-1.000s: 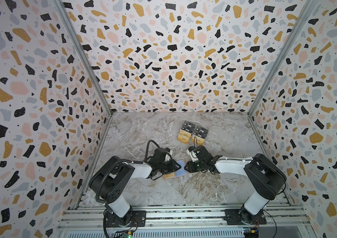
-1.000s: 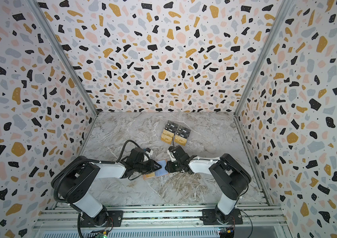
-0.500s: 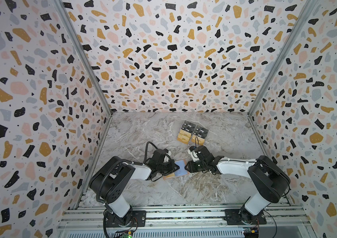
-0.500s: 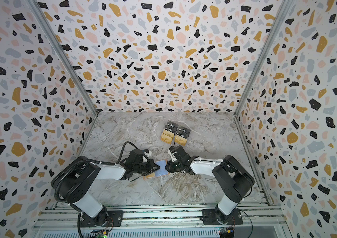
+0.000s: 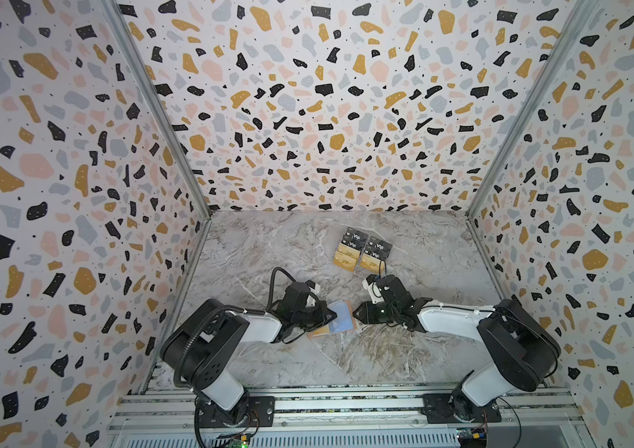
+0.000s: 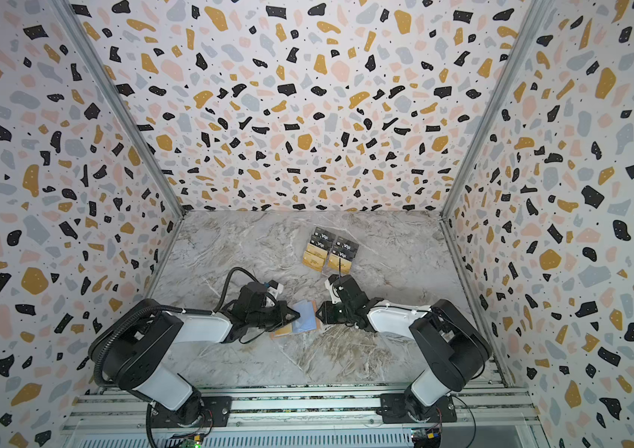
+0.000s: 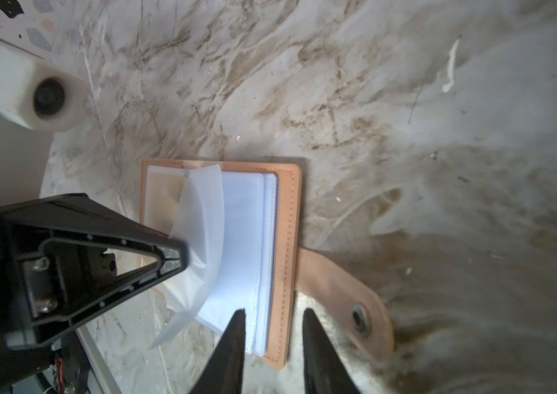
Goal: Insert credit cards into a card holder
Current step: Flip over the card slot on the card holder.
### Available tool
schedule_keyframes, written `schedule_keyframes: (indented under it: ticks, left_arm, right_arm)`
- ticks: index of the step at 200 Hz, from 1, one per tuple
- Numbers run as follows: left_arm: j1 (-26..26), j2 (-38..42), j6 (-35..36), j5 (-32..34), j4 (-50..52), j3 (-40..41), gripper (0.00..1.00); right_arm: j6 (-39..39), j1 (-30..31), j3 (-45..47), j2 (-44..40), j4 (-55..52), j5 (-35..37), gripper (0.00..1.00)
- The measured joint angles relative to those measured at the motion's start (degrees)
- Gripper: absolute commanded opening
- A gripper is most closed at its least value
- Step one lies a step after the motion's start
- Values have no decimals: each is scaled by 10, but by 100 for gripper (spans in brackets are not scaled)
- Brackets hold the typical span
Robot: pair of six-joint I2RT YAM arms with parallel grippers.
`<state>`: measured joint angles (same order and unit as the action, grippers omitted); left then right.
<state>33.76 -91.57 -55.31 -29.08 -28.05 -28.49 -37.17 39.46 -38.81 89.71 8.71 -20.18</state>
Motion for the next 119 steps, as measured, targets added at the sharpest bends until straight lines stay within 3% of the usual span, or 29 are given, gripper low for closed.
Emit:
schedule_keyframes:
  ticks: [119]
  left_arm:
    - [-3,26,3,-4,-21,27,1]
  right_arm:
    - [4,28,-51,48,-9,-37,29]
